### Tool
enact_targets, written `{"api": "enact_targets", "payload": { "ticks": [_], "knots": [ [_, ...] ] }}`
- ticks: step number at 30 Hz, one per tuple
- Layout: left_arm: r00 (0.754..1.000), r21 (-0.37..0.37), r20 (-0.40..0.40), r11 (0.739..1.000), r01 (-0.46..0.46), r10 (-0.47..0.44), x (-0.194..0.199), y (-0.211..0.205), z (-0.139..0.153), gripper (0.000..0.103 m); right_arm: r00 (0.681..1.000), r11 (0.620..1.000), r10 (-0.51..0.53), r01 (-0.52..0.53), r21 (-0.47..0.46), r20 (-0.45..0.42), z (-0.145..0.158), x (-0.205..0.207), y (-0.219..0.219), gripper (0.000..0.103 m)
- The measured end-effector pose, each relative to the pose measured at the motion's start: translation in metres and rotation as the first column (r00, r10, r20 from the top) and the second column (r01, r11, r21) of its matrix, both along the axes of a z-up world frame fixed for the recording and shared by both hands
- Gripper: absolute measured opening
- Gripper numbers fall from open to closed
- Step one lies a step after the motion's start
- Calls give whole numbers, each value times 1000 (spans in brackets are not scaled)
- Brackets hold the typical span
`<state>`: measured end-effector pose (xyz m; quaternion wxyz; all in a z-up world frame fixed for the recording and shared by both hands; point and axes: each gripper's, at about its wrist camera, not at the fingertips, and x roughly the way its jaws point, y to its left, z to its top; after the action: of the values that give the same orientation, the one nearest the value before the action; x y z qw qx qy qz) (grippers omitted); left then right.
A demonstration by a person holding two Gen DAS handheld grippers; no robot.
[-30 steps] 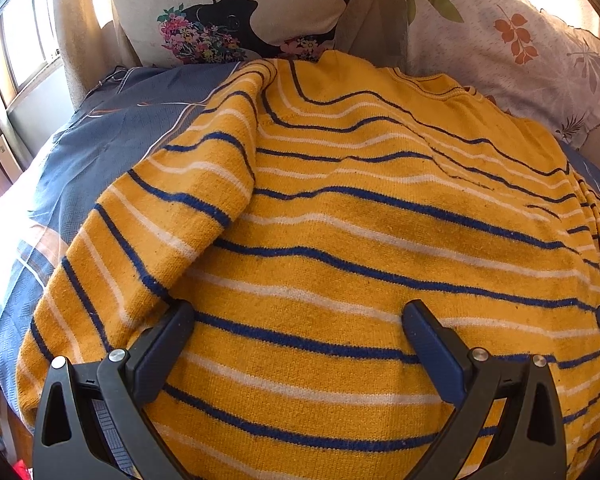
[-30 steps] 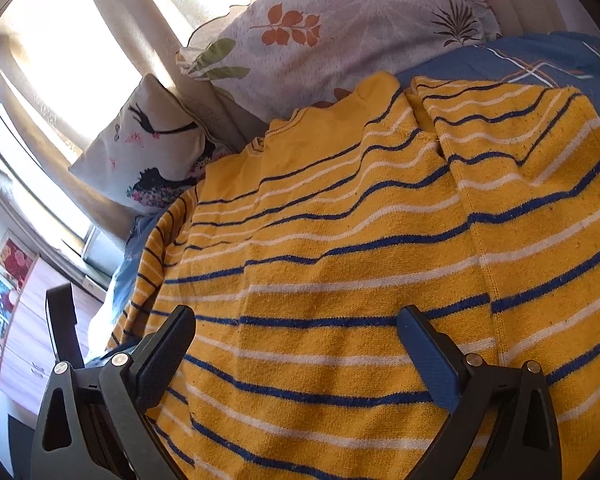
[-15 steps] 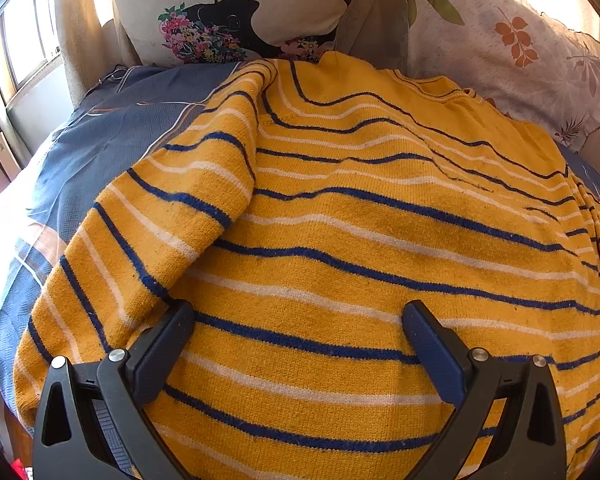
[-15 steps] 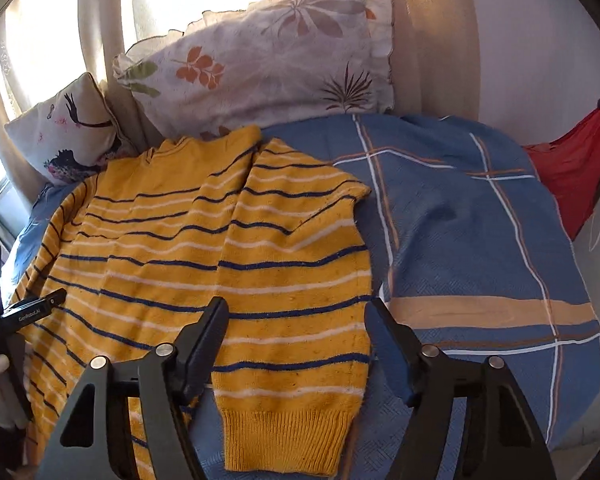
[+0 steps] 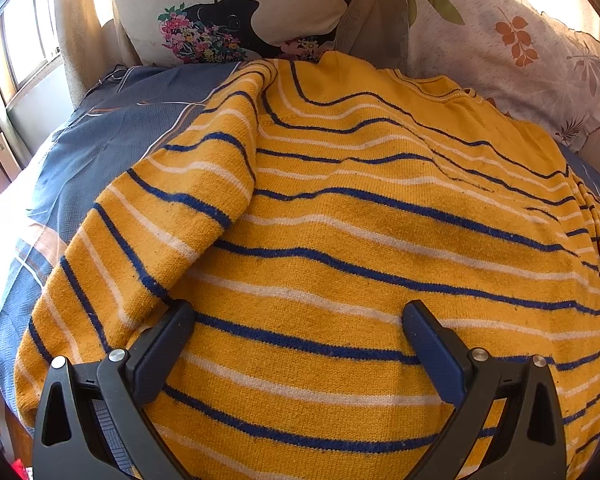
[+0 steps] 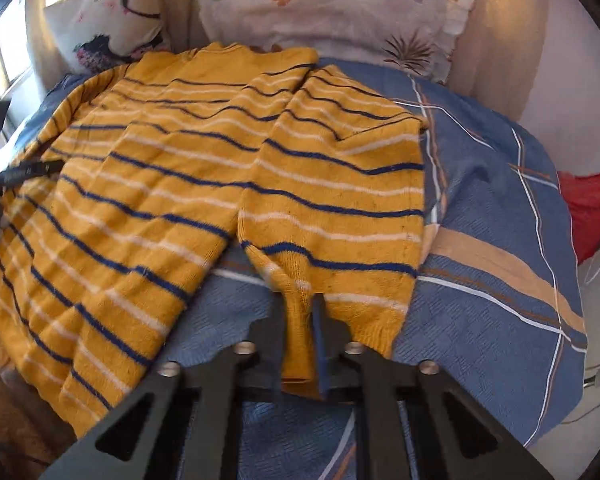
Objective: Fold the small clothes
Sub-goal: 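Grasp the sweater sleeve cuff with the right gripper, then carry the sleeve across the sweater body with the right gripper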
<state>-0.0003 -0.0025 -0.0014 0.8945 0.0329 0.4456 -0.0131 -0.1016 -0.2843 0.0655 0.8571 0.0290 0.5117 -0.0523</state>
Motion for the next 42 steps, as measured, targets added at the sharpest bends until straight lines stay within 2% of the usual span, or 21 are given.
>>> {"api": "enact_targets", "payload": {
  "ticks": [1,2,3,6,9,13,15,16,17,18,21,25,28,32,35,36,38,42],
  "knots": [
    [1000,-7,0,1000,4,-4,0,1,1,103,999,1000,-24,23,16,40,10,2,-9,12],
    [1000,-26,2,1000,12,-12,-1,3,4,97,996,999,-48,47,15,76,21,7,-19,12],
    [1000,-59,3,998,21,-21,-4,6,9,86,990,996,-88,86,25,107,33,11,-33,12],
    [999,-190,14,981,48,-46,-14,19,29,83,954,972,-228,211,101,196,74,19,-88,12],
    [997,-260,75,964,52,-33,-25,39,53,83,885,915,-400,369,163,238,109,26,-148,12],
    [988,-270,155,963,23,20,-39,72,77,83,767,803,-596,568,180,238,132,25,-216,12],
    [981,-273,181,962,-12,64,-43,94,84,83,728,759,-652,621,197,212,134,29,-234,12],
    [980,-266,181,963,-32,83,-44,104,86,83,719,745,-666,629,224,197,136,30,-238,12],
    [978,-260,180,964,-53,102,-45,114,87,83,722,742,-667,621,252,183,137,36,-235,12],
    [976,-248,182,966,-73,121,-46,123,87,83,738,752,-651,597,278,176,139,44,-227,12],
    [973,-236,166,964,-121,163,-44,148,85,83,815,795,-559,476,377,150,143,79,-187,12],
    [970,-269,141,951,-155,198,-45,171,79,83,921,829,-372,273,489,117,142,146,-96,12],
    [972,-281,110,944,-171,209,-46,182,72,83,971,837,-206,112,535,119,136,202,-12,12],
    [965,-274,101,939,-206,241,-51,199,67,83,994,826,-46,-18,563,99,115,268,91,12],
    [958,-278,92,931,-238,272,-54,214,66,83,999,810,13,-35,585,41,82,304,148,12],
    [955,-279,94,929,-245,280,-55,219,66,83,999,816,24,-33,577,23,71,314,165,12],
    [951,-278,98,925,-258,294,-58,227,65,83,999,842,38,-33,538,2,52,330,191,13],
    [946,-292,78,914,-280,315,-58,240,58,83,998,854,52,-27,519,-32,14,357,210,20]
  ]
}}
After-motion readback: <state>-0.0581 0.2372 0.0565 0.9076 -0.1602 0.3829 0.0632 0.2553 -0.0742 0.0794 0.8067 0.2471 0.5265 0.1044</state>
